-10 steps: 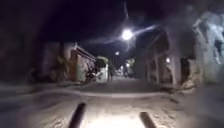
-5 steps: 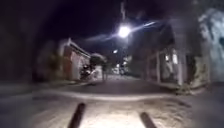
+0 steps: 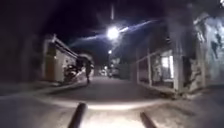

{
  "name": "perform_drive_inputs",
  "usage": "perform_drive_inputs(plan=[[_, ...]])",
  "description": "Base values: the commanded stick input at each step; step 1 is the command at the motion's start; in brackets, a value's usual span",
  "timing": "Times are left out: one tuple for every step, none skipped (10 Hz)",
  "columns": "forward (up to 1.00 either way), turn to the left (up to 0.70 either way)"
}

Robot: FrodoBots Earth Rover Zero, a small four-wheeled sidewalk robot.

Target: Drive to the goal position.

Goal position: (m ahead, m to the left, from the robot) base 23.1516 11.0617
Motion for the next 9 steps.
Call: perform_drive_inputs(plan=[[1.0,0.02],[1.0,0.02],[1.0,0.02],[1.0,0.02],[1.0,0.02],[1.0,0.02],[1.0,0.02],[1.0,0.02],[1.0,0.02]])
